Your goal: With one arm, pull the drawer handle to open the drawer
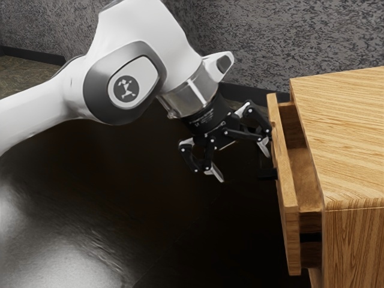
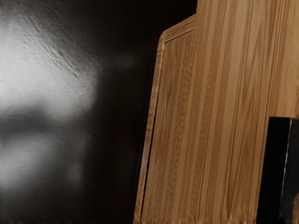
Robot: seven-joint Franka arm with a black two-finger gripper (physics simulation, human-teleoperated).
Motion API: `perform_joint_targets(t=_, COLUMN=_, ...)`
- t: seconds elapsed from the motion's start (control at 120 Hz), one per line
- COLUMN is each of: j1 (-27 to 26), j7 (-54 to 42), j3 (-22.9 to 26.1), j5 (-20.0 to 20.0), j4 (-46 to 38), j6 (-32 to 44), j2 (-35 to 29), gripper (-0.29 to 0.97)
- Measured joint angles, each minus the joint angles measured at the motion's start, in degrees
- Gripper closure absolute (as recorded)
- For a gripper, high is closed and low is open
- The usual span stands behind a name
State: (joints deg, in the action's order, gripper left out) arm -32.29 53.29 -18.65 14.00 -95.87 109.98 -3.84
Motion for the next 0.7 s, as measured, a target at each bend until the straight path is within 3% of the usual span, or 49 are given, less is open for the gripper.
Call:
perform_joint_targets(t=0.117, j1=-4.2, j7=-0.1, j3=-5.2, j5=-0.1, j4=-2.4, j6=0.0, j2=-2.1, gripper=0.0)
perform_joint_targets(t=0.7, j1=-2.9, j7=-0.3, j3=-7.7, j5=-1.4, j4=-13.8, j6=0.3, j2=-12.8, gripper=0.0)
